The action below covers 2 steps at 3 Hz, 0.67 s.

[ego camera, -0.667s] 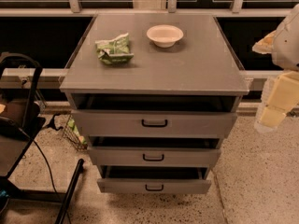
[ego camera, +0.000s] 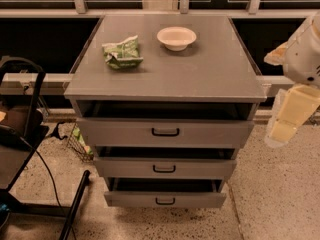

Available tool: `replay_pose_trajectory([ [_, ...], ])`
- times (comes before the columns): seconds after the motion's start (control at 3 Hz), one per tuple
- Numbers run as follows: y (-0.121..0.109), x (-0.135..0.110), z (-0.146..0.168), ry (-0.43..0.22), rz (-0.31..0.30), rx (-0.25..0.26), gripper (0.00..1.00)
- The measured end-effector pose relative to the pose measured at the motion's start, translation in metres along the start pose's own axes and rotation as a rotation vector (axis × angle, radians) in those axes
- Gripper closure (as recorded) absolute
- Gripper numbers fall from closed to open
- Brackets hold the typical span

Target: Open top drawer

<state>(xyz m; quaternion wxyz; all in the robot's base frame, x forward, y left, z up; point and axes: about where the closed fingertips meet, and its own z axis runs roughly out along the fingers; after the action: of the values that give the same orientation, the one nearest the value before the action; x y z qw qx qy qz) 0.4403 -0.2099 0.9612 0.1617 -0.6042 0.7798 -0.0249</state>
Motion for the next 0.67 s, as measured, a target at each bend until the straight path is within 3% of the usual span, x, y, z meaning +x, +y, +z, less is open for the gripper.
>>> replay_pose_trajectory([
  [0.67,0.009,0.0,0.071,-0.082,0.044,-0.07,0.0],
])
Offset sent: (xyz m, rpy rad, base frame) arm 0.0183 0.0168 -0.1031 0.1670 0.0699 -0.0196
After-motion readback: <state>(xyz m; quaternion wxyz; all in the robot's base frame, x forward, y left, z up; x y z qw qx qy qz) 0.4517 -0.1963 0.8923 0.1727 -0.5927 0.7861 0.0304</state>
